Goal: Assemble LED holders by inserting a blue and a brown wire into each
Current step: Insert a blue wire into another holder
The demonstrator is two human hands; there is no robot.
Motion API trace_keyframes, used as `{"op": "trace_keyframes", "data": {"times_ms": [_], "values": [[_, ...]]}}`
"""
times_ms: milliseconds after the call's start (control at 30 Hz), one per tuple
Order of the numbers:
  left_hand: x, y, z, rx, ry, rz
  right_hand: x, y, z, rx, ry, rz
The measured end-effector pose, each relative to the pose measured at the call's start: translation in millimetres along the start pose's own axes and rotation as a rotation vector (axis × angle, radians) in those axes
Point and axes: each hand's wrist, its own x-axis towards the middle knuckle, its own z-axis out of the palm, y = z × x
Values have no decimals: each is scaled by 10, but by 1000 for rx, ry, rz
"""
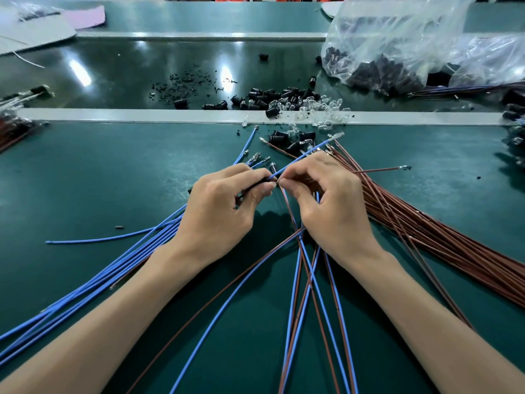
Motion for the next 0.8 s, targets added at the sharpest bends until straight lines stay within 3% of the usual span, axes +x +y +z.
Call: {"op": "trace_keyframes", "data": {"times_ms": [167,467,800], "values": [[-16,2,9,12,-78,56,-15,31,34,-22,-5,-22],[1,-22,6,-23,37,-34,-28,-8,8,-47,39,39],[-6,-18,11,-57,-1,-20,-2,22,4,-6,36,22]]}}
